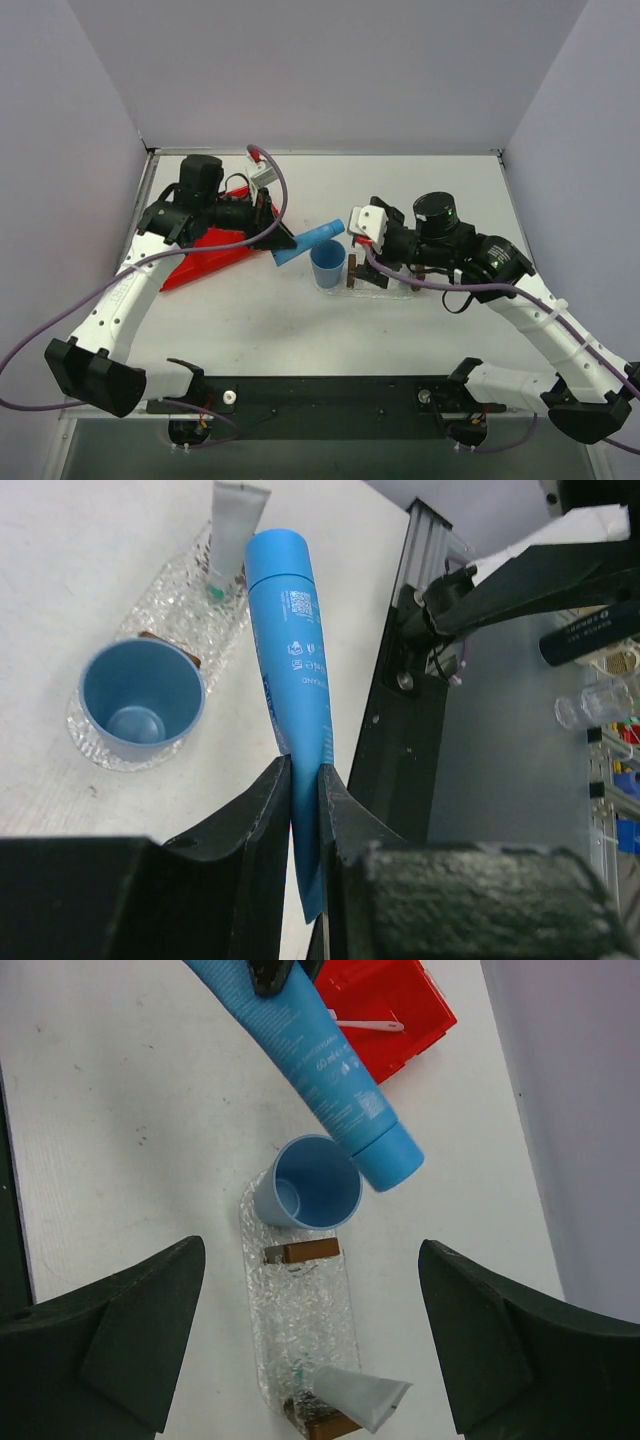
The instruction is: Prepare toiletry sets of a toothbrush and toothpaste on the tray
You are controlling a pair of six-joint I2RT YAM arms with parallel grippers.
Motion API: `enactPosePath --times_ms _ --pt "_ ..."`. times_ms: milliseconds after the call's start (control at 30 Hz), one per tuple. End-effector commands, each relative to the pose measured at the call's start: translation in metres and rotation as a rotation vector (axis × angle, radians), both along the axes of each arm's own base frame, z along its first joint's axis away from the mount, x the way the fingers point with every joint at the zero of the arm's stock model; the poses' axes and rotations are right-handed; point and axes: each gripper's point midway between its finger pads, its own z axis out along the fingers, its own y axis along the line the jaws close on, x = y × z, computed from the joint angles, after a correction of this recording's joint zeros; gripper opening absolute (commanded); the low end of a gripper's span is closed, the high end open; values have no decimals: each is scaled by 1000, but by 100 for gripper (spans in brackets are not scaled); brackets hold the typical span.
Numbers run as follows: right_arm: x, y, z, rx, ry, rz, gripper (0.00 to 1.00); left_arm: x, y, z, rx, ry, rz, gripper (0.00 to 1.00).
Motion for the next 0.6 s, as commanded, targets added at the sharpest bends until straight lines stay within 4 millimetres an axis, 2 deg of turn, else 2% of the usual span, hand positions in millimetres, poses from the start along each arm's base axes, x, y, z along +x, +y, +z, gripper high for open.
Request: enactPosePath --times_ms 0,133,400,567 --pt "6 -5 20 -102 -197 -5 82 -23 -6 -6 46 -3 -107 0" --pt "3 3 14 -168 -236 25 82 -30 -12 -7 68 0 -135 0" --pt "-2 25 -16 -259 -240 93 81 -41 -19 -3 63 11 -180 0" --pt "-1 33 -28 -284 -244 104 79 -48 -21 -3 47 29 -216 0"
